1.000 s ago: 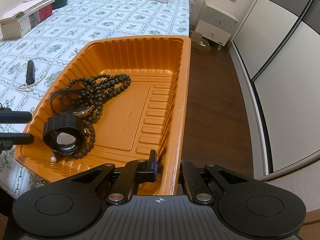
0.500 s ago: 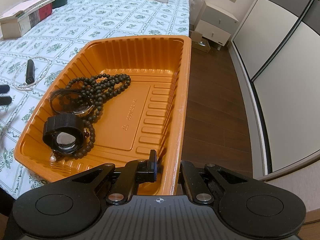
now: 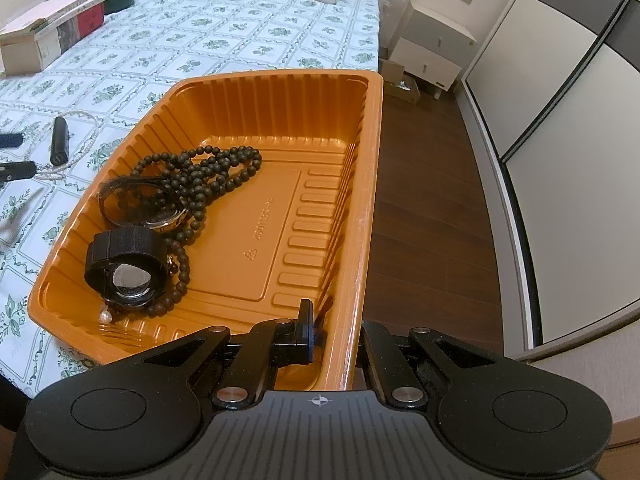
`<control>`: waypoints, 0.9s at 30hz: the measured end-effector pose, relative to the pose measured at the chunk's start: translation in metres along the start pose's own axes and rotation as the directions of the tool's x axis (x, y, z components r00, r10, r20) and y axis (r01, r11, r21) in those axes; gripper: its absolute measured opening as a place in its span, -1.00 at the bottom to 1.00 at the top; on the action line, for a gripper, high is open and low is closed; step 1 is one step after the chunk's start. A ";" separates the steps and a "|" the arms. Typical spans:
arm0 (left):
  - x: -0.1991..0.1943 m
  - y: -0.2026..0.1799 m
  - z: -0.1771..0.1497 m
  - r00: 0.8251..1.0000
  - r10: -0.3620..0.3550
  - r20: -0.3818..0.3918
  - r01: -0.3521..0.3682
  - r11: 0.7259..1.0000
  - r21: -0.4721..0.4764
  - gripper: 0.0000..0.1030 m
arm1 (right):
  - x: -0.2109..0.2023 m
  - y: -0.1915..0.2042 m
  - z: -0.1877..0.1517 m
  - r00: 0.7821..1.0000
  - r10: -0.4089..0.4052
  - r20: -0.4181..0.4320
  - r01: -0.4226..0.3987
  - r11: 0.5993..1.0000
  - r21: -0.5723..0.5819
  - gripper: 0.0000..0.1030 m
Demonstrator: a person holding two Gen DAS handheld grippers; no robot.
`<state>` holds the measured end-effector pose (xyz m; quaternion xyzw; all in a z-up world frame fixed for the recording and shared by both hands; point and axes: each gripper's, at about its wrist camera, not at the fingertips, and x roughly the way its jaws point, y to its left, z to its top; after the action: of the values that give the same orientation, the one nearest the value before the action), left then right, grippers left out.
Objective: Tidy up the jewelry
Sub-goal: 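Move the left gripper to the black cylinder and grasp it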
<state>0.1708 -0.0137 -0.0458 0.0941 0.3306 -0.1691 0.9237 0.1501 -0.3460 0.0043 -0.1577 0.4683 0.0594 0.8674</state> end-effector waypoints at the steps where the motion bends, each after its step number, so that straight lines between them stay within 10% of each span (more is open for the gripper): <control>1: 0.002 0.001 0.002 1.000 -0.001 0.010 0.001 1.000 0.019 0.35 | 0.000 0.000 0.000 1.000 0.000 -0.001 0.000 1.000 -0.001 -0.94; 10: 0.030 0.019 0.016 0.996 -0.084 -0.001 0.084 0.992 0.099 0.82 | 0.001 -0.001 0.001 1.000 0.003 -0.010 -0.003 1.000 -0.003 -0.94; 27: 0.058 0.032 0.017 0.984 -0.176 -0.041 0.180 0.974 0.136 0.56 | 0.003 -0.001 0.002 1.000 0.002 -0.024 -0.002 1.000 0.003 -0.93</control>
<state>0.2347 -0.0031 -0.0685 0.1305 0.3384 -0.2724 0.8912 0.1540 -0.3468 0.0030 -0.1565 0.4788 0.0577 0.8619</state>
